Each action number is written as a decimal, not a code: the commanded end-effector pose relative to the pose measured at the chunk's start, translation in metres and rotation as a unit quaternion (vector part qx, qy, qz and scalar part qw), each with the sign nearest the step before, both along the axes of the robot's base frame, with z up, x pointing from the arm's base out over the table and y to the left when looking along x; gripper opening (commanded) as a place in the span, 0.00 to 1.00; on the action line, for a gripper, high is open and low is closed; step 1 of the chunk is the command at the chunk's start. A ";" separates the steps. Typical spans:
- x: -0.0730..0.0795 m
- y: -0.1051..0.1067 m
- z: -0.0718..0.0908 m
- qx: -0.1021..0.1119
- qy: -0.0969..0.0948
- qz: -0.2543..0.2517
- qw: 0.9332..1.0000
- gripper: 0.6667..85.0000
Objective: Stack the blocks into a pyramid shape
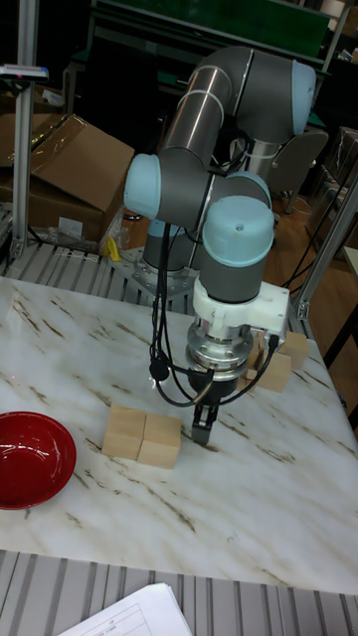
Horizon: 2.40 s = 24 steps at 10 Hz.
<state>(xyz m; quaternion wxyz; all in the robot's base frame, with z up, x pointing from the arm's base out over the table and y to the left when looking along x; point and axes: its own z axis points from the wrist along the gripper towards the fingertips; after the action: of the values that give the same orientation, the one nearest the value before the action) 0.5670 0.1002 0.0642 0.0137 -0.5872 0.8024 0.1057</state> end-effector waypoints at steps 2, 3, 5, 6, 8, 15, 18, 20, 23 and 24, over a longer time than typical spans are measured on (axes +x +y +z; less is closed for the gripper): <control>-0.022 0.013 0.020 0.006 0.012 -0.056 0.998 0.58; -0.029 0.006 0.023 -0.002 0.012 -0.061 0.998 0.58; -0.044 -0.005 0.027 -0.020 0.013 -0.069 0.997 0.58; -0.055 -0.010 0.029 -0.027 0.011 -0.076 0.997 0.58; -0.064 -0.013 0.030 -0.033 0.007 -0.075 0.997 0.58; -0.038 -0.012 0.021 -0.035 -0.066 -0.083 0.994 0.58; -0.038 -0.023 0.020 -0.056 -0.073 -0.048 0.995 0.58; -0.031 -0.041 0.019 -0.088 -0.091 -0.003 0.992 0.58; -0.040 -0.038 0.019 -0.081 -0.078 0.037 0.993 0.58; -0.043 -0.028 0.019 -0.062 -0.074 0.035 0.995 0.57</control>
<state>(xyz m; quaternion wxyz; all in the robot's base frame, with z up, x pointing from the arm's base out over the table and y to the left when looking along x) 0.5281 0.0650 0.0820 0.0285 -0.6048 0.7958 -0.0047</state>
